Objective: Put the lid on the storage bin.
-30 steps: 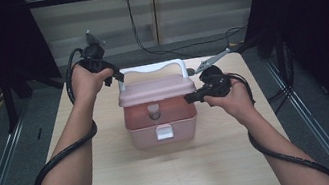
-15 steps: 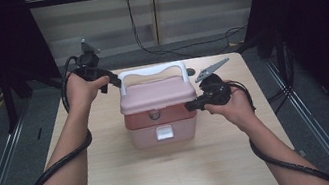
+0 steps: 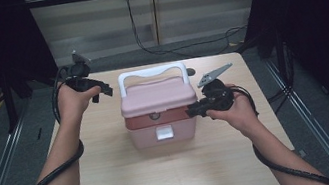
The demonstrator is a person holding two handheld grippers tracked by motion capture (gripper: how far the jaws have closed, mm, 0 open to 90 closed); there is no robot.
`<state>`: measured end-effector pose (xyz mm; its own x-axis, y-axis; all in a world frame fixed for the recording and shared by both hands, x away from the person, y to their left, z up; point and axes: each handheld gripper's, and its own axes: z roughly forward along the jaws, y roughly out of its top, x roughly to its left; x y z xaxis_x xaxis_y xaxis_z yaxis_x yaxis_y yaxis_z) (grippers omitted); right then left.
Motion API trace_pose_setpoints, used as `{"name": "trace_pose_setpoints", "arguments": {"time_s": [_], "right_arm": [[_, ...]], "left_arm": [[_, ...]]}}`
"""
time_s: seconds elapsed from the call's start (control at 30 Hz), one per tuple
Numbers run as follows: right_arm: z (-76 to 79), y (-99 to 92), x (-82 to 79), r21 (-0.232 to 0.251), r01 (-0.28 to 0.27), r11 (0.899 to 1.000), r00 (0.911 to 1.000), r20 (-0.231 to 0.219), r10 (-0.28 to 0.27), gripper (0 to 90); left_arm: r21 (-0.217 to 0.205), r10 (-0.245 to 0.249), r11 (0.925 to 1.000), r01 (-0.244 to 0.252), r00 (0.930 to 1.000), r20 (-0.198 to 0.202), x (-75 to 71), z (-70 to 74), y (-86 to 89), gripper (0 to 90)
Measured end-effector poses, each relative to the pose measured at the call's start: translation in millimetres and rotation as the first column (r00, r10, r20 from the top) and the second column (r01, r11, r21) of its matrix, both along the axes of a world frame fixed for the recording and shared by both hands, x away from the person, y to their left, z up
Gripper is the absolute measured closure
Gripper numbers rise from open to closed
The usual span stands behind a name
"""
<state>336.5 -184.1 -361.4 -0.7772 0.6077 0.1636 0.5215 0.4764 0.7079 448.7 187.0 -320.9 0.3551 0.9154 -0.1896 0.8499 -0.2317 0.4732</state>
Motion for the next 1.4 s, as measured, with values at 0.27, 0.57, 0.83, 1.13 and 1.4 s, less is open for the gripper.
{"name": "trace_pose_setpoints", "arguments": {"time_s": [0.27, 0.57, 0.83, 1.13, 1.4], "right_arm": [[-5.8, 1.1, -1.8, -0.017, 0.013, 1.0, 0.9999, -0.009, -0.013, 68.5], [-9.7, -0.4, -4.8, -0.029, 0.023, 0.999, 0.9995, -0.021, -0.023, 60.3], [-11.5, -4.9, -12.8, -0.053, 0.022, 0.998, 0.9997, -0.005, -0.022, 54.9], [-25.7, -19.9, -23.9, -0.068, 0.041, 0.997, 0.9991, -0.013, -0.042, 46.3], [-42.6, -33.0, -29.7, -0.047, 0.057, 0.997, 0.9979, -0.027, -0.059, 38.6]], "left_arm": [[0.003, 0.0, 1.0, 0.0, 1.0, -0.003, -5.5, -10.2, 8.7, 22.7], [-0.003, -0.001, 1.0, 0.001, 0.9999, -0.011, -11.4, -19.6, 16.9, 22.8], [-0.002, 0.0, 1.0, 0.0, 0.9999, -0.011, -17.5, -27.6, 20.9, 22.8], [-0.009, -0.001, 1.0, 0.001, 0.9998, -0.018, -23.9, -40.0, 24.2, 22.4], [-0.023, -0.009, 0.9997, 0.009, 0.9998, -0.018, -30.0, -52.0, 31.7, 22.2]]}}
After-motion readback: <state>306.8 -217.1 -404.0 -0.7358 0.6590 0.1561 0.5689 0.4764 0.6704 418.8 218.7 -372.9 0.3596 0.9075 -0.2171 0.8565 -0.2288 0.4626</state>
